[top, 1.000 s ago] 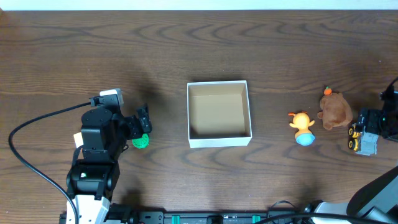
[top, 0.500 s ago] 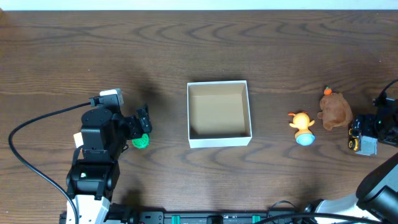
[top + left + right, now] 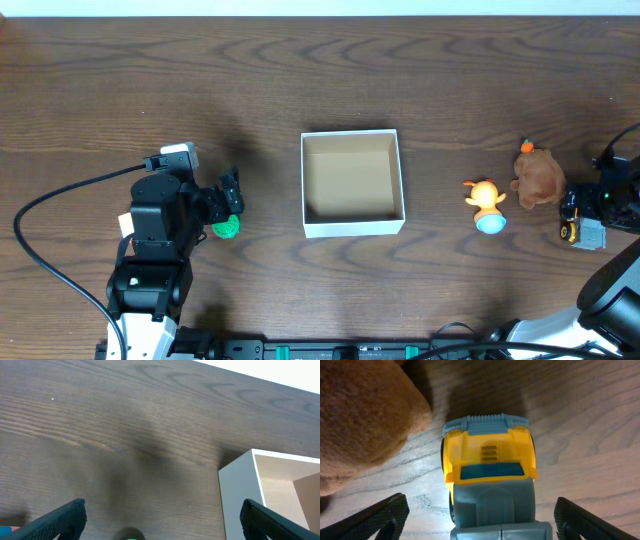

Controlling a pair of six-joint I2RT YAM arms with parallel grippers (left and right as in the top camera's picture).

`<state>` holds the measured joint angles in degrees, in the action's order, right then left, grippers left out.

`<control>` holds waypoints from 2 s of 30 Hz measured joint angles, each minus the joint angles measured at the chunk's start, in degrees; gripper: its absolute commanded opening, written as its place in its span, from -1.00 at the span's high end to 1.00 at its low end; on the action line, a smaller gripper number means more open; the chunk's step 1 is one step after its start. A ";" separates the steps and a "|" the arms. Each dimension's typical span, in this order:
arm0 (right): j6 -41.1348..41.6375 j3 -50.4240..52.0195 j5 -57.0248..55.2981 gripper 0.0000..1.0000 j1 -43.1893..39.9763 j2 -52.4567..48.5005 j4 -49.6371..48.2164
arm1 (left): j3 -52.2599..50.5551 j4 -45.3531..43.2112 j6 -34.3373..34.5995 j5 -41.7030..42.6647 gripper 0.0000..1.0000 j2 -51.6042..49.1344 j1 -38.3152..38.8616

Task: Pack container
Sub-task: 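Move the right gripper over the yellow-blue toy truck and lower, then close the right gripper on the toy truck and lift it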

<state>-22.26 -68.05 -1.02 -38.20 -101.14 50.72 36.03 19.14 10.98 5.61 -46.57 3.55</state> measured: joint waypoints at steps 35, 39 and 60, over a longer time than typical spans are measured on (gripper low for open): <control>-0.57 4.85 -0.59 -0.57 0.00 1.53 -3.74 | 0.00 0.02 0.00 0.00 -0.96 -0.11 0.00; -0.26 4.85 -0.74 -0.53 0.00 2.32 -3.74 | 0.00 0.00 0.00 0.00 -0.96 -0.92 0.00; 1.16 4.87 -0.98 -0.12 0.00 2.32 -3.76 | 0.00 0.00 0.00 0.00 -0.96 -1.44 0.00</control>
<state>-21.10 -63.18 -2.00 -38.20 -98.83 46.96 36.03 19.14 10.98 5.61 -48.01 3.55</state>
